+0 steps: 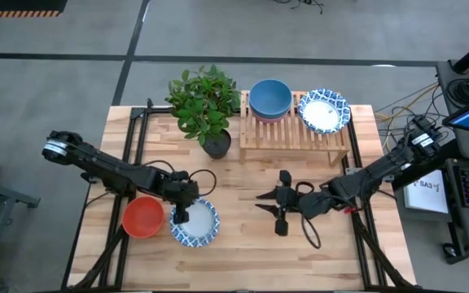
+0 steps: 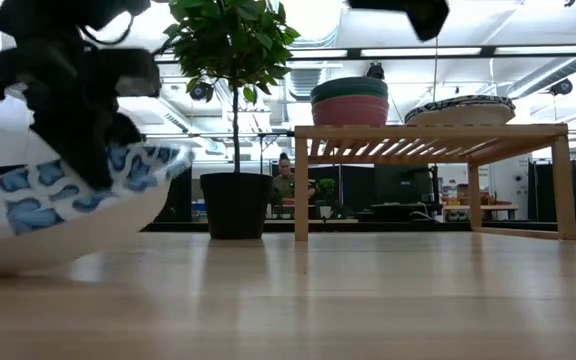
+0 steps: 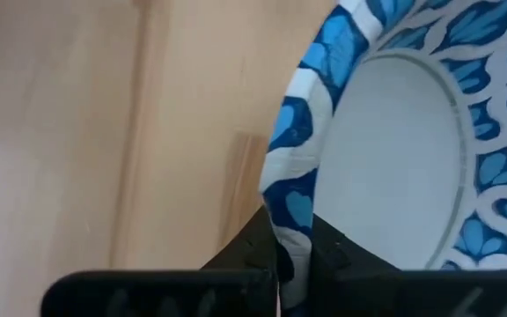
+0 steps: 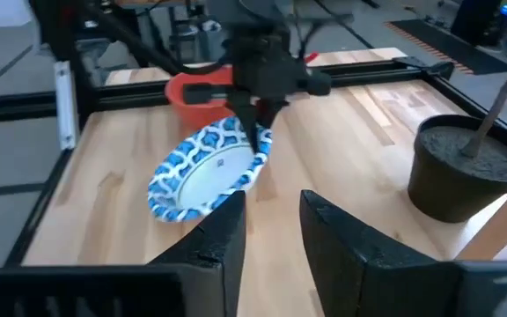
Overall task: Place and stack bowls onto a shelf
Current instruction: Stack the white patterned bowl on top of the other white patterned bowl on the shelf
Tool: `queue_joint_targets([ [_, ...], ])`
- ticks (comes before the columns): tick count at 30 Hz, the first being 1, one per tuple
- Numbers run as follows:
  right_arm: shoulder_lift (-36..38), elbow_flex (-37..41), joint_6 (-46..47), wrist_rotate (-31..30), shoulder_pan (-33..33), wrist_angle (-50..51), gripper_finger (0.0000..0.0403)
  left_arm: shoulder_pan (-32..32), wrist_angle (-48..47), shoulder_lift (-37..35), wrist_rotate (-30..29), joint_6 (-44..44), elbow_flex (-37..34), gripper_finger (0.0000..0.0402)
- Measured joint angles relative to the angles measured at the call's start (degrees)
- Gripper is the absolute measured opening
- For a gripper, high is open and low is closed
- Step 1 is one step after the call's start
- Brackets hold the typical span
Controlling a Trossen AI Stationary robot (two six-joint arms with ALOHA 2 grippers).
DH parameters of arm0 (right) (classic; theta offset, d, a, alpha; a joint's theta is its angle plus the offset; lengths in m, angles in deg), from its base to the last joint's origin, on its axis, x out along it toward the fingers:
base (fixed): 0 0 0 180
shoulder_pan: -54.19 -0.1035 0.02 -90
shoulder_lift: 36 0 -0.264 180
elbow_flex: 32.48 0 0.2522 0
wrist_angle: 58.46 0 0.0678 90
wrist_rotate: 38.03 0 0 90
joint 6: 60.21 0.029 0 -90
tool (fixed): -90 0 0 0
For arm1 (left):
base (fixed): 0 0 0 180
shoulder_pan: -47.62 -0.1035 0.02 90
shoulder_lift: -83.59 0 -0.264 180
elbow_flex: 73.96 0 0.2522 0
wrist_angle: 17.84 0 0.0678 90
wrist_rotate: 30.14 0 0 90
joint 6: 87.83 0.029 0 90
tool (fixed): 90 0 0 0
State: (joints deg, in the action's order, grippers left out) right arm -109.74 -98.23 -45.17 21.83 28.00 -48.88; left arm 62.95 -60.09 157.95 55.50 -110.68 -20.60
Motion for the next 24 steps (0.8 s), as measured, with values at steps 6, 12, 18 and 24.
queue_joint_targets([
  [6,-5.4,-2.7,-1.0,0.0,3.5,-2.1,0.0126,-0.1,2.3,-4.6,-2.5,-2.4,0.0,0.0000],
  [12,-14.6,-12.3,-8.9,0.1,5.7,-1.6,0.0132,-0.1,7.9,-6.0,-8.8,-7.2,0.1,0.0000],
  [18,-22.8,-25.8,-11.4,-3.2,7.6,13.0,0.0132,0.0,14.1,-5.5,-13.2,-8.5,0.1,0.0000],
  [24,-28.9,-37.0,-6.5,-4.4,9.1,28.2,0.0132,0.0,16.5,-4.3,-15.9,-8.8,0.1,0.0000],
])
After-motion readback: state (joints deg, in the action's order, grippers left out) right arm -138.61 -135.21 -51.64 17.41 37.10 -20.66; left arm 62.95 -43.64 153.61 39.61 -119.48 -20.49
